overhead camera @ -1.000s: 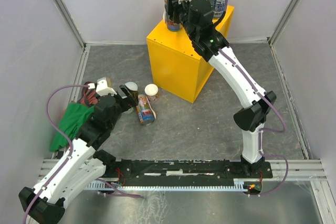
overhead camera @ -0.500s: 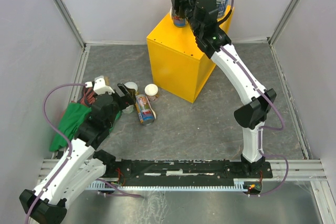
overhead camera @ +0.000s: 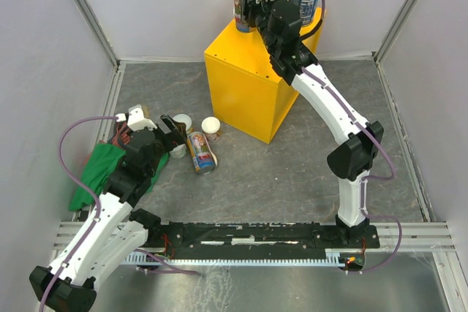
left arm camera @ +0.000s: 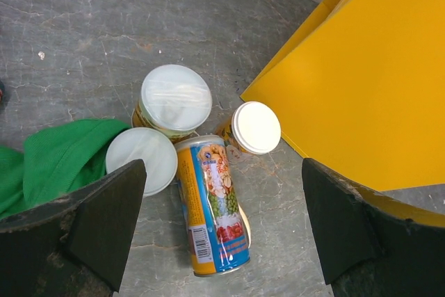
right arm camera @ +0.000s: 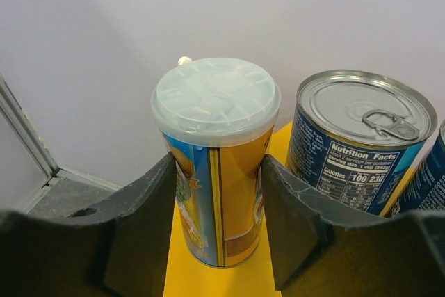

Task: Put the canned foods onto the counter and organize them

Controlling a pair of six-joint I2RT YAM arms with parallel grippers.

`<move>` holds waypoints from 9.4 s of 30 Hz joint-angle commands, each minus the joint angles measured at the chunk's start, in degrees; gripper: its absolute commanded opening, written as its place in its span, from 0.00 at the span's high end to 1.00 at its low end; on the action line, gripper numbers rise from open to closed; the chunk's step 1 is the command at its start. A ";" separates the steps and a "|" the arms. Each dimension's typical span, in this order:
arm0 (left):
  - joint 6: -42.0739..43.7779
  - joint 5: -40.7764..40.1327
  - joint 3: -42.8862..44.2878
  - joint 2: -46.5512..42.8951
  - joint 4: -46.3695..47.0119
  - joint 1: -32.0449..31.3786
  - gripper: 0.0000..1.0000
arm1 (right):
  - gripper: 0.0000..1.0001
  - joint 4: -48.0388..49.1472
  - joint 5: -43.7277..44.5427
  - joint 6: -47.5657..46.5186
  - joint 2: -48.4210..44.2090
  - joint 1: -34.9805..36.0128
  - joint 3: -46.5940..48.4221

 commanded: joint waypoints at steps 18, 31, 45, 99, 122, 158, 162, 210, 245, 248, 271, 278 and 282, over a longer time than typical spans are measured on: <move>1.85 2.89 0.84 -1.86 1.61 1.61 0.01 | 0.62 10.00 3.27 -0.58 -10.73 -0.06 -10.48; 1.11 2.81 0.83 -3.24 0.58 1.73 0.02 | 0.55 8.23 6.42 -1.11 -9.37 -1.19 -9.07; -0.35 2.96 1.07 -3.07 0.99 1.82 0.02 | 0.45 4.46 3.18 -0.49 -7.96 -2.78 -7.22; -20.45 -5.55 -2.27 -13.52 -13.22 1.80 0.02 | 0.01 -39.40 9.55 19.98 -14.87 35.89 -21.59; -21.90 -6.65 -3.53 -16.13 -15.04 1.78 0.03 | 0.02 -42.64 -6.48 28.36 8.77 27.13 -10.45; -20.86 -6.60 -4.01 -14.73 -14.22 1.79 0.04 | 0.03 -50.10 -3.98 25.06 26.11 24.77 5.23; -20.99 -6.44 -4.14 -14.91 -14.32 1.82 0.04 | 0.15 -49.99 -3.56 24.57 26.11 24.73 4.47; -20.89 -5.65 -5.41 -12.25 -10.44 1.78 0.04 | 0.69 -22.22 -9.00 17.55 -12.83 26.34 -39.96; -21.37 -5.16 -5.17 -10.50 -10.85 1.84 0.04 | 0.01 -40.99 -5.40 13.08 15.63 26.77 -12.01; -21.43 -5.24 -5.18 -10.43 -10.87 1.80 0.04 | 0.01 -41.24 -5.91 12.96 16.90 26.45 -10.78; -21.03 -5.14 -5.08 -10.13 -10.00 1.81 0.04 | 0.99 -40.21 -6.36 12.52 9.69 25.82 -15.11; -20.27 -6.23 -4.11 -10.16 -10.07 1.80 0.04 | 0.99 -38.01 -8.64 12.61 2.94 25.85 -16.21; -20.77 -5.85 -4.33 -10.29 -10.02 1.87 0.04 | 0.99 -36.86 -9.24 12.29 -0.29 25.82 -16.17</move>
